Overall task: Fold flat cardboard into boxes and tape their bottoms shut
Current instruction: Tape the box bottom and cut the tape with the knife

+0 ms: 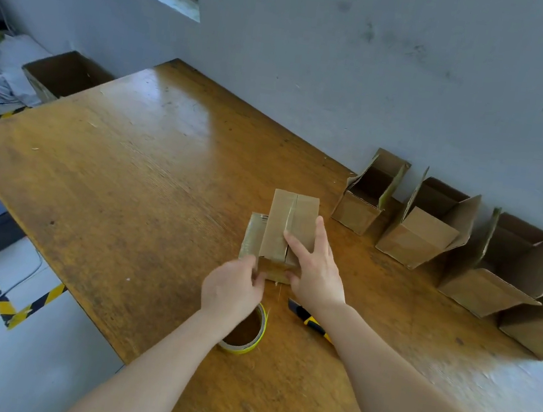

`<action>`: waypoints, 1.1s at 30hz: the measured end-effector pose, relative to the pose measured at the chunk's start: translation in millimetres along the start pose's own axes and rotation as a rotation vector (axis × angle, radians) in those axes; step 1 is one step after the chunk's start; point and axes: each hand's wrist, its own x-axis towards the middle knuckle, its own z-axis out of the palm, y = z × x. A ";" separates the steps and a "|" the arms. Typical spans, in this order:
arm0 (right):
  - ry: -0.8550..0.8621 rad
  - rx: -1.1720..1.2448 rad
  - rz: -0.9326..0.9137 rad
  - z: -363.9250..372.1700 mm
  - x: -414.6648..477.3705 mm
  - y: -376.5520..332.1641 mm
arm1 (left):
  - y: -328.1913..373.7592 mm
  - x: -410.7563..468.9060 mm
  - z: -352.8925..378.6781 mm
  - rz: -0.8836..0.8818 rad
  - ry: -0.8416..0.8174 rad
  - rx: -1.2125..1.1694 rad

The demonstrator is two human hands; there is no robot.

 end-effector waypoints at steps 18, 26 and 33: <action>-0.046 0.164 0.063 17.1 11.1 16.7 | -12.9 39.5 34.7 0.288 -0.060 -0.029; -0.096 0.190 0.112 11.5 11.9 22.4 | -8.0 41.3 30.5 0.187 -0.086 -0.088; -0.112 0.105 0.160 18.1 10.7 28.7 | -5.2 43.0 28.2 0.174 -0.126 -0.052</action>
